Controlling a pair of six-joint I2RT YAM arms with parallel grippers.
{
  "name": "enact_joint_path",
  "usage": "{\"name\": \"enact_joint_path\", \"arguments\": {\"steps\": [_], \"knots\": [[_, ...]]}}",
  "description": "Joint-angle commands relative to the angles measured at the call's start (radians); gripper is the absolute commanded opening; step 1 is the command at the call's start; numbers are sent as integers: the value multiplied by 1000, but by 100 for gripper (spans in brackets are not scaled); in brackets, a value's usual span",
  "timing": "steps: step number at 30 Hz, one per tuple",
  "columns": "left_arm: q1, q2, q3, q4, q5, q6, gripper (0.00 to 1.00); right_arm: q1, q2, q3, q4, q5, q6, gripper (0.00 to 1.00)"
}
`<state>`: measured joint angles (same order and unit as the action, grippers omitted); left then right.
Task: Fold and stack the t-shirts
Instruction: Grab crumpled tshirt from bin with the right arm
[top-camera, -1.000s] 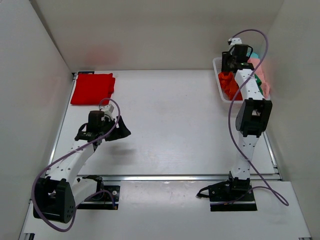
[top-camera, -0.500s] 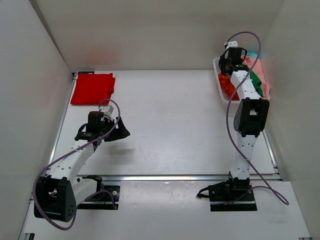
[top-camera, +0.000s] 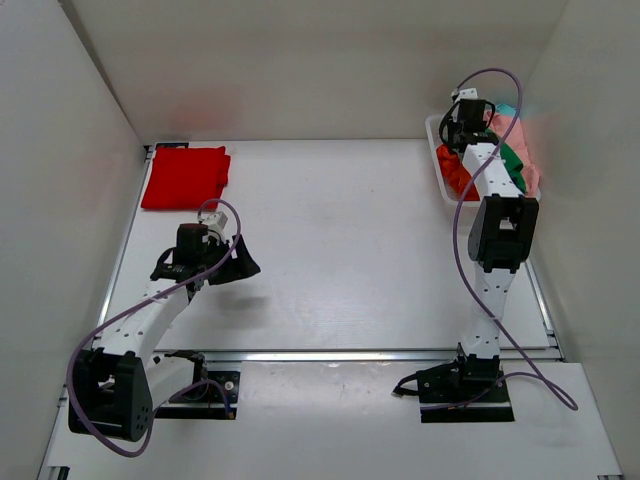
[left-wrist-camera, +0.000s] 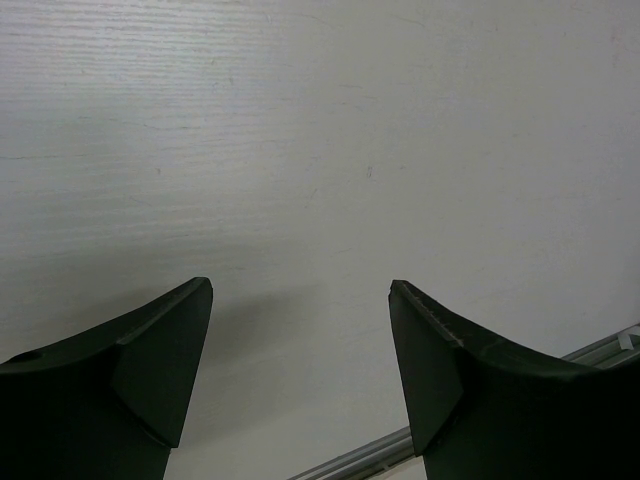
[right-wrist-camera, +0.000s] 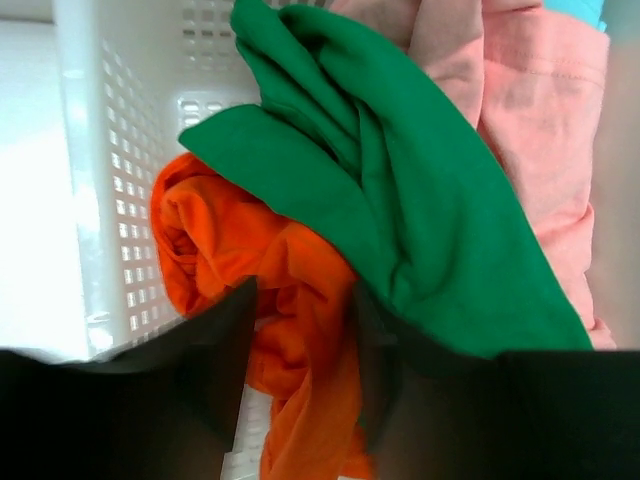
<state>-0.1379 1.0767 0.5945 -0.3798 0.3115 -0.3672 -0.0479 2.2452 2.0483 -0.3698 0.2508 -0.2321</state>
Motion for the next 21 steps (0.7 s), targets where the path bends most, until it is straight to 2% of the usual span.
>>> {"name": "enact_joint_path", "arguments": {"steps": [1,2,3,6,9,13,17,18,20,21], "knots": [[14,-7,-9,25,12,5,83,-15,31,42,11,19,13,30],[9,-6,-7,25,17,1,82,-17,45,71,0,21,17,21],[8,-6,-7,30,14,1,83,-21,56,102,-12,22,19,0],[3,-11,-9,28,15,8,83,-26,48,203,-55,-25,36,0],[6,-8,-10,27,17,-9,82,-23,-39,295,-25,-137,60,0],[-15,-21,-19,39,35,-32,82,-35,-264,254,112,-307,161,0],[-23,-69,-15,29,55,-45,81,-41,-346,314,120,-415,223,0],[-20,-78,-15,15,54,-52,79,-40,-367,302,130,-470,227,0],[-9,-106,-10,6,55,-50,69,-23,-426,276,137,-511,275,0],[-9,-130,-4,-1,61,-52,60,-8,-447,270,132,-530,274,0]]}}
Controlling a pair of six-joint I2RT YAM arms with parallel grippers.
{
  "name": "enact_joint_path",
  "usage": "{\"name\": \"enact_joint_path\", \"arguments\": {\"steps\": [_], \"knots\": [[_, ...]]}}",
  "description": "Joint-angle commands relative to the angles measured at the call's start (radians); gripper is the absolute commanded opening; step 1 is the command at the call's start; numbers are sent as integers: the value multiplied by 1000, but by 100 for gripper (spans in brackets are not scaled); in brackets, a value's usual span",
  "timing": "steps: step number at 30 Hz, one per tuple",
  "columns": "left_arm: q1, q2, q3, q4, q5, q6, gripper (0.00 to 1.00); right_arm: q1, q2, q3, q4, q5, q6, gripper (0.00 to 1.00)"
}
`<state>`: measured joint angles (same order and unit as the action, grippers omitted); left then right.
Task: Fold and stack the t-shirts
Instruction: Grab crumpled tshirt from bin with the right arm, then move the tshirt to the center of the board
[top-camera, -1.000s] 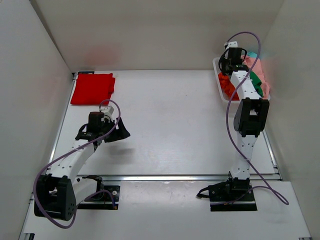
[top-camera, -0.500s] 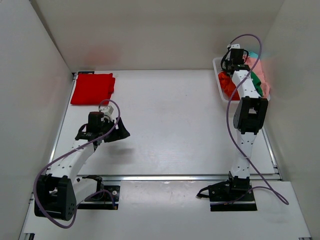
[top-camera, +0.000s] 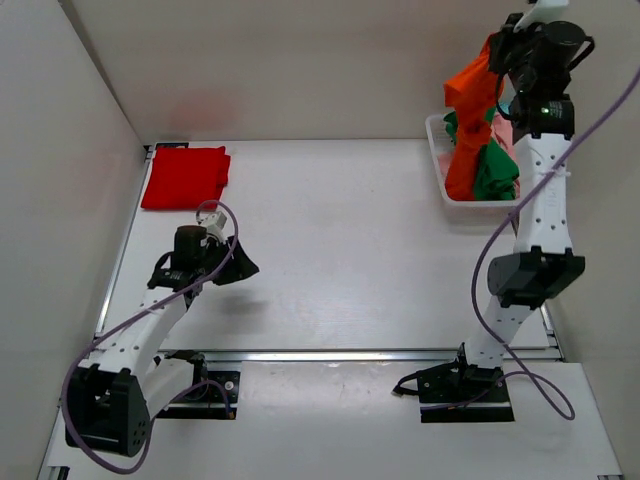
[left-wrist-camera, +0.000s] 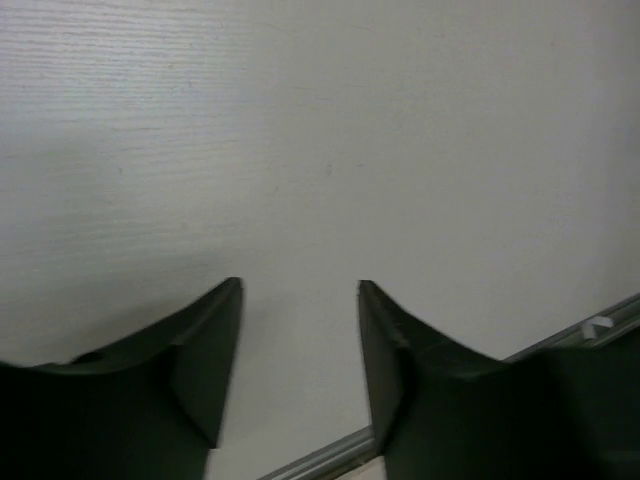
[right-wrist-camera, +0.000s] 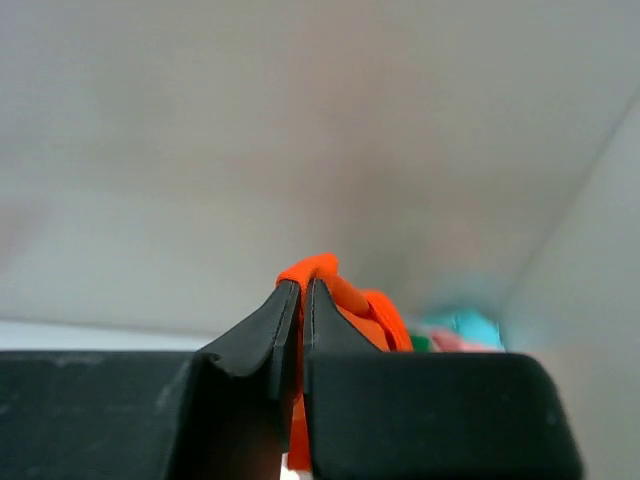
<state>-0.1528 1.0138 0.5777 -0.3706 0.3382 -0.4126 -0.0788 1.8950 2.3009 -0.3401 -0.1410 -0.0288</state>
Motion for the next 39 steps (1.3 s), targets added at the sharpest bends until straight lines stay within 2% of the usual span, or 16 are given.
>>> {"name": "enact_joint_path", "arguments": {"steps": [1,3,7,13,16,21,24,27,28,29,30,31,32,35,37,39], "knots": [[13,-86,7,-19,38,-8,52,34,-131,2,105,-143,93,0],[24,-135,25,-25,30,-17,48,71,-206,-49,107,-218,111,0],[35,-218,46,-48,21,-49,52,169,-336,-191,167,-296,141,0],[27,-282,37,-45,36,-116,54,284,-436,-217,194,-364,197,0],[13,-303,45,-50,36,-124,54,231,-537,-412,401,-529,361,0],[1,-311,135,-76,10,-109,58,215,-583,-428,404,-627,418,0],[-10,-323,122,47,103,-188,71,205,-632,-532,496,-655,521,0],[-60,-345,-52,386,209,-345,80,205,-671,-653,529,-667,567,0],[-80,-360,-79,441,206,-389,78,211,-688,-681,538,-663,588,0],[-120,-374,-131,522,187,-400,51,229,-703,-710,541,-661,578,0],[-151,-374,-174,577,171,-405,36,240,-718,-741,535,-640,572,0],[-180,-380,-189,617,160,-405,13,261,-726,-756,527,-631,552,0],[-218,-386,-215,659,147,-400,9,269,-737,-767,514,-614,538,0],[-290,-362,-240,734,101,-342,67,286,-754,-790,518,-617,543,0],[-289,-337,-251,803,96,-313,65,303,-751,-791,500,-611,534,0],[-300,-272,-253,857,90,-284,72,316,-758,-797,493,-595,520,0]]}}
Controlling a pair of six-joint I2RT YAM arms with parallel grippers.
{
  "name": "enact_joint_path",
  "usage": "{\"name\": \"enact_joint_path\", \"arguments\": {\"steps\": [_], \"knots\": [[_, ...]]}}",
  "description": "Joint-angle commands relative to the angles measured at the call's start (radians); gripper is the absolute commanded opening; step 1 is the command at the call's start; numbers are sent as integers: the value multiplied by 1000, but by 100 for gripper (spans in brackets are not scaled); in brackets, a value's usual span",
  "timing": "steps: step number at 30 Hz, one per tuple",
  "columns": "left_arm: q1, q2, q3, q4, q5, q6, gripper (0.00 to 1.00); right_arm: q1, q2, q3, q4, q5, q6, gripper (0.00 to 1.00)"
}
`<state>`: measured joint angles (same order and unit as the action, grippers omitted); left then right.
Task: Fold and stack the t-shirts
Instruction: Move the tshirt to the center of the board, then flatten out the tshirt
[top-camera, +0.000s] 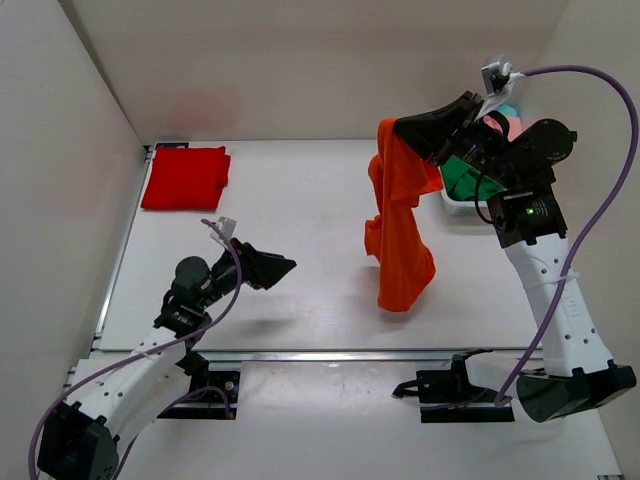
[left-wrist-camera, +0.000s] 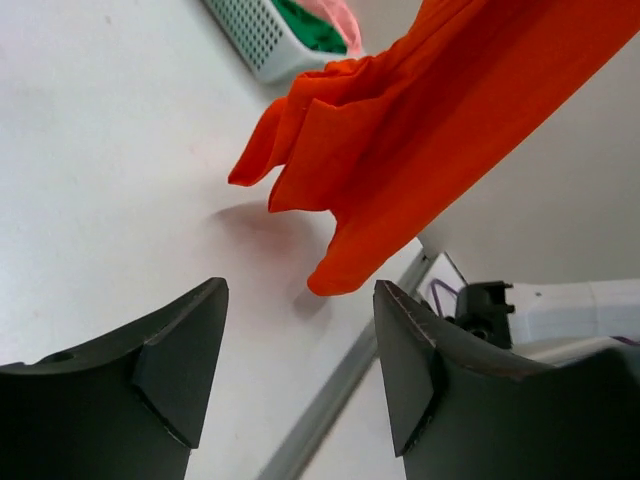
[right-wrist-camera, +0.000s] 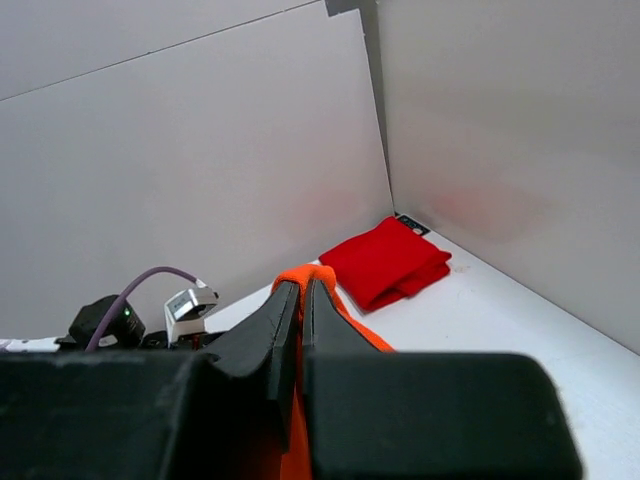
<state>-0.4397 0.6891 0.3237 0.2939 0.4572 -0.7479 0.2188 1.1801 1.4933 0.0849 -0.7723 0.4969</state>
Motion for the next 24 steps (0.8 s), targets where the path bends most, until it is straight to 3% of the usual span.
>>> {"name": "enact_joint_path", "arguments": {"steps": [1,7,10,16,18,19,20,22,24], "knots": [[-19,67,11,221,-40,62,70,25,-49,12,75,33,-11,0],[-198,324,61,384,-144,160,72,39,-76,-59,137,54,14,0],[-231,476,104,500,-184,174,76,48,-83,-65,150,59,19,0],[-234,817,310,582,-259,216,77,106,-89,-88,181,64,29,0],[-202,880,337,636,-236,154,53,103,-88,-97,171,65,29,0],[-173,894,344,657,-212,118,11,102,-83,-87,150,58,28,0],[-144,873,341,660,-175,81,0,93,-80,-76,127,50,23,0],[-130,763,296,615,-195,74,0,62,-86,-64,81,45,15,0],[-131,609,278,454,-251,132,0,16,-103,-54,33,34,16,0]]}}
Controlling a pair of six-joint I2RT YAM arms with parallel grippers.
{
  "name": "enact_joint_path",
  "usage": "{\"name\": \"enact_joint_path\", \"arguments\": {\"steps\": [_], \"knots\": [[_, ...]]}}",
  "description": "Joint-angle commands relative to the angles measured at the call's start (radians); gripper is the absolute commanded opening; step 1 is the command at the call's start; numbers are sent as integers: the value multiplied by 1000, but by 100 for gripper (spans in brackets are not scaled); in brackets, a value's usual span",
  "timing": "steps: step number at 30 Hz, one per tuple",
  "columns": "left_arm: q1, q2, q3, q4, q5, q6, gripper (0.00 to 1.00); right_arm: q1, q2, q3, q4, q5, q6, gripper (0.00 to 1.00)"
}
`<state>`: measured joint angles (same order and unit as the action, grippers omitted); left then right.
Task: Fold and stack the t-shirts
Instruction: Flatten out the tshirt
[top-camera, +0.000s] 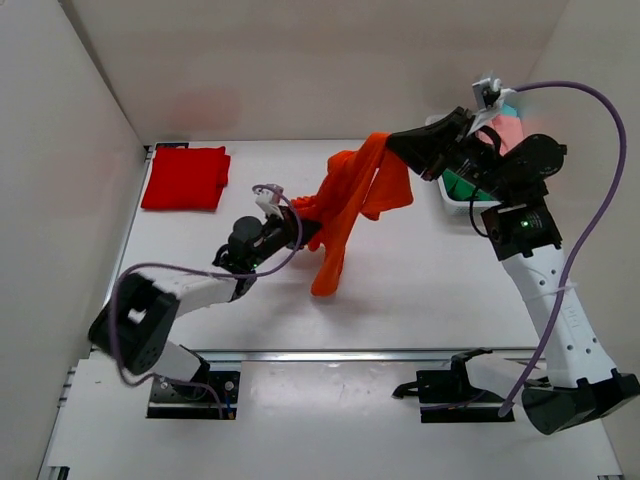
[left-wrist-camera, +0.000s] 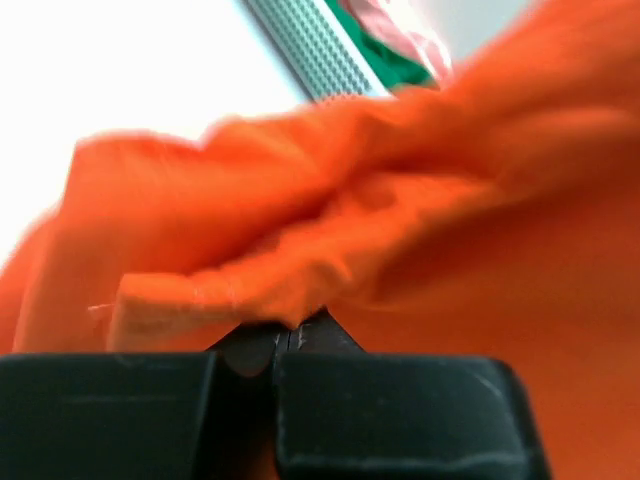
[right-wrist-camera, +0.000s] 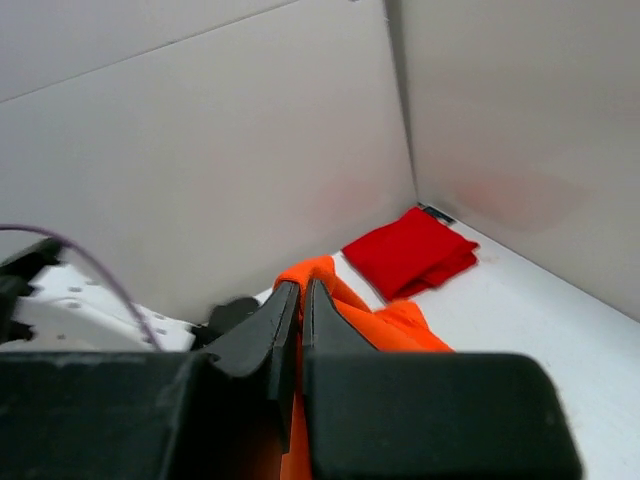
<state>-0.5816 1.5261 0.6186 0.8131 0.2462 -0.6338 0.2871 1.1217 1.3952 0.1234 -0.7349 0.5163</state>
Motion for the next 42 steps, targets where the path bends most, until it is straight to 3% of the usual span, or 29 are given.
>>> {"name": "enact_joint_path", "arguments": {"steps": [1,3,5,8,11,16,23,26,29,32,33,34,35,36,39,41,42], "knots": [[-3,-339,9,-227,-97,82,0,-95,-54,66,-37,-4,-10,0],[8,-481,116,-558,-148,160,0,-169,-75,97,-102,-15,-21,0],[85,-636,179,-719,-101,151,0,-261,-97,122,-218,-15,-41,0],[286,-795,255,-866,16,106,0,-365,-120,152,-342,-26,-77,0],[409,-827,398,-1006,96,135,0,-344,-152,159,-444,42,-125,0],[326,-807,552,-1091,22,154,0,-301,-164,123,-502,24,-122,0],[384,-655,607,-1114,16,241,0,-295,-47,105,-603,25,-194,1],[385,-505,688,-1126,-2,307,0,-163,45,97,-607,148,-274,0],[417,-312,855,-1144,-8,353,0,-102,179,154,-573,222,-344,0],[448,-164,1122,-1167,-24,388,0,-66,294,298,-541,288,-407,1],[445,-61,1419,-1265,-57,435,0,-25,323,373,-518,360,-458,0],[437,-38,1537,-1314,-53,459,0,-26,316,383,-501,402,-463,0],[425,-29,1564,-1327,-64,467,0,-40,310,372,-476,390,-455,0],[421,-73,1523,-1304,-50,468,0,-67,306,340,-461,381,-440,0],[408,-281,1150,-1208,11,425,0,-85,268,187,-505,345,-436,0],[401,-449,721,-1093,25,372,0,-48,166,-38,-547,364,-447,0],[401,-553,626,-1086,33,332,0,-36,136,-98,-576,321,-443,11]]}}
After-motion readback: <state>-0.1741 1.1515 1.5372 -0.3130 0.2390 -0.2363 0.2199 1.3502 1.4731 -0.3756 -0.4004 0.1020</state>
